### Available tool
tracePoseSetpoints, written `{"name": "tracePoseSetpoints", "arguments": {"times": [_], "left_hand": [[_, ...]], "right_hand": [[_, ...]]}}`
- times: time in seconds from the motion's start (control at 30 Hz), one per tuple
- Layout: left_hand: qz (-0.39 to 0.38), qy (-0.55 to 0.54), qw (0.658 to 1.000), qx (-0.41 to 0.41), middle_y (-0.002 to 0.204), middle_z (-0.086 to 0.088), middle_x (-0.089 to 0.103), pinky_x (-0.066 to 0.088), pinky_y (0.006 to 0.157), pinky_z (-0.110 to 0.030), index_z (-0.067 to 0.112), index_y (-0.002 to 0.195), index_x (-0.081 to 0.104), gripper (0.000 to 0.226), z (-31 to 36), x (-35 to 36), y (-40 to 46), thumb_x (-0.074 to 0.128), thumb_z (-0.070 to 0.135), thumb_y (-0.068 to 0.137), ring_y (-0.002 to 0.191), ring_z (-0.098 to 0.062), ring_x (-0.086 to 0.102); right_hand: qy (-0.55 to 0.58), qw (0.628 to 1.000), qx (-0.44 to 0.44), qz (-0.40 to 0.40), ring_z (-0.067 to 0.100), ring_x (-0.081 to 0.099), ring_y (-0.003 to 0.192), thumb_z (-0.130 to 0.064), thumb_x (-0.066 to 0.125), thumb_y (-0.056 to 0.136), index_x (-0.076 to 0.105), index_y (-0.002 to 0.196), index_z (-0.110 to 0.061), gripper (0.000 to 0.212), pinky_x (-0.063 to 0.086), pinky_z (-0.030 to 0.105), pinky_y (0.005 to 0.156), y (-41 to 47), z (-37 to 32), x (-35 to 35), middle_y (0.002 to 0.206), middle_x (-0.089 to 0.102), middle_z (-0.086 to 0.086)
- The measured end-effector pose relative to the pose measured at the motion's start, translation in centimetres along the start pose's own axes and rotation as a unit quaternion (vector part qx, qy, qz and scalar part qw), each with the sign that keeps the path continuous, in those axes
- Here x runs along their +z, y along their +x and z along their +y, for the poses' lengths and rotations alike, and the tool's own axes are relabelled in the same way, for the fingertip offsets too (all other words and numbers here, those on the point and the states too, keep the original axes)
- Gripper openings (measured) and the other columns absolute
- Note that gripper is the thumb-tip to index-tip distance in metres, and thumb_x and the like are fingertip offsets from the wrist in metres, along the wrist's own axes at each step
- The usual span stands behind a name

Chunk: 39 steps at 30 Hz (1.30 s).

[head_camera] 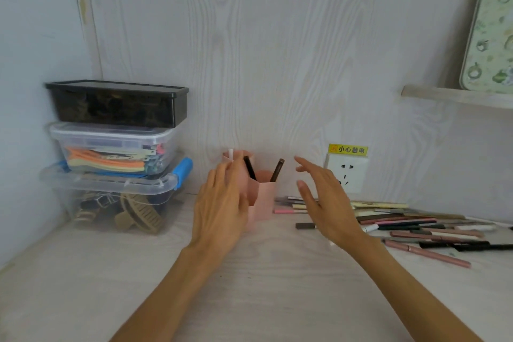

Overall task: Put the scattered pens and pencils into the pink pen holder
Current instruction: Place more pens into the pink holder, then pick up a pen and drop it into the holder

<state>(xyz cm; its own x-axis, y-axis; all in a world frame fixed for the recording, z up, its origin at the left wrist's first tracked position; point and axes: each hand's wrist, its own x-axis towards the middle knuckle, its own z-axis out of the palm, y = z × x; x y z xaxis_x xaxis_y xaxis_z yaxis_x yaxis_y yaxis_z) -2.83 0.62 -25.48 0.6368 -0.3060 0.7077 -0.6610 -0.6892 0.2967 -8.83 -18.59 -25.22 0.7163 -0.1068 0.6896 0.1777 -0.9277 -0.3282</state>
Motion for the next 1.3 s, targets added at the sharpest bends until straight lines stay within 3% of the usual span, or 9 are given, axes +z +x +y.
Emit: {"name": "tracePoseSetpoints", "arguments": {"times": [0.13,0.3,0.4,0.5,0.7,0.83,0.97,1.17,1.3], "left_hand": [[-0.011,-0.052,0.997,0.058,0.103,0.001,0.059,0.048,0.055,-0.028,0.021,0.114,0.057,0.036,1.7,0.0,-0.7,0.067,0.012,0.080,0.086,-0.020,0.060],[-0.105,-0.075,0.981,0.142,0.115,0.011,0.063,0.043,0.080,-0.020,0.029,0.118,0.062,0.031,3.9,3.1,-2.1,0.050,0.015,0.093,0.108,-0.009,0.052],[-0.135,-0.056,0.975,0.168,0.126,0.006,0.060,0.038,0.097,-0.028,0.023,0.127,0.057,0.035,4.8,4.8,-1.9,0.044,0.015,0.095,0.117,-0.013,0.049],[-0.155,-0.014,0.974,0.163,0.132,0.004,0.056,0.033,0.100,-0.026,0.023,0.134,0.049,0.039,5.1,6.0,-2.2,0.038,0.025,0.096,0.122,-0.013,0.044],[-0.147,-0.018,0.978,0.145,0.117,0.009,0.061,0.036,0.090,-0.023,0.028,0.118,0.062,0.028,4.7,5.5,-2.4,0.045,0.031,0.096,0.111,-0.011,0.048],[-0.072,-0.079,0.991,0.085,0.104,0.012,0.058,0.037,0.072,-0.021,0.030,0.108,0.062,0.022,3.8,3.3,-2.1,0.043,0.029,0.097,0.098,-0.008,0.049],[0.072,-0.200,0.977,0.023,0.107,0.016,0.053,0.044,0.070,-0.019,0.024,0.101,0.060,0.017,3.4,0.3,-0.6,0.043,0.021,0.098,0.087,-0.004,0.053],[0.327,-0.223,0.918,-0.011,0.111,0.000,0.046,0.049,0.080,-0.017,0.011,0.111,0.059,0.022,1.4,-3.4,1.4,0.043,0.020,0.099,0.096,-0.002,0.049],[0.320,-0.158,0.933,-0.033,0.111,-0.013,0.054,0.042,0.076,-0.010,0.008,0.112,0.061,0.027,0.1,-3.5,1.9,0.044,0.023,0.098,0.093,-0.013,0.052]], "right_hand": [[0.040,0.986,0.141,-0.079,0.015,0.059,0.096,-0.011,0.051,0.093,0.065,0.096,-0.029,0.023,0.044,0.024,0.077,-2.9,3.8,-3.0,0.096,0.066,-0.009],[0.097,0.963,0.196,-0.157,0.013,0.059,0.091,0.004,0.047,0.083,0.066,0.082,-0.026,0.036,0.043,0.020,0.071,-3.2,4.9,-5.6,0.097,0.068,-0.003],[0.048,0.959,0.174,-0.219,0.001,0.051,0.086,0.004,0.053,0.078,0.063,0.084,-0.027,0.033,0.038,0.016,0.071,-3.3,5.2,-6.0,0.100,0.061,-0.006],[0.030,0.956,0.167,-0.240,0.007,0.049,0.096,0.001,0.059,0.076,0.064,0.096,-0.021,0.030,0.036,0.021,0.082,-3.5,5.2,-5.9,0.108,0.058,-0.003],[-0.025,0.963,0.125,-0.237,0.014,0.048,0.103,-0.011,0.060,0.081,0.061,0.100,-0.027,0.025,0.043,0.030,0.086,-3.9,4.7,-4.1,0.101,0.051,-0.006],[0.045,0.981,0.086,-0.169,0.008,0.048,0.109,-0.009,0.058,0.084,0.053,0.114,-0.028,0.036,0.038,0.020,0.090,-4.4,3.3,-1.9,0.114,0.053,-0.010],[0.080,0.976,0.073,-0.187,0.013,0.044,0.120,-0.005,0.049,0.087,0.041,0.130,-0.020,0.046,0.028,0.009,0.090,-4.7,1.5,0.4,0.130,0.048,-0.002],[-0.100,0.982,0.090,-0.131,0.018,0.041,0.121,-0.018,0.049,0.086,0.051,0.120,-0.020,0.034,0.030,0.030,0.100,-4.0,2.5,-0.3,0.126,0.051,-0.002],[-0.169,0.963,0.125,-0.168,0.019,0.046,0.112,-0.022,0.048,0.087,0.053,0.110,-0.021,0.023,0.034,0.030,0.091,-4.0,3.2,-1.1,0.118,0.053,-0.002]]}}
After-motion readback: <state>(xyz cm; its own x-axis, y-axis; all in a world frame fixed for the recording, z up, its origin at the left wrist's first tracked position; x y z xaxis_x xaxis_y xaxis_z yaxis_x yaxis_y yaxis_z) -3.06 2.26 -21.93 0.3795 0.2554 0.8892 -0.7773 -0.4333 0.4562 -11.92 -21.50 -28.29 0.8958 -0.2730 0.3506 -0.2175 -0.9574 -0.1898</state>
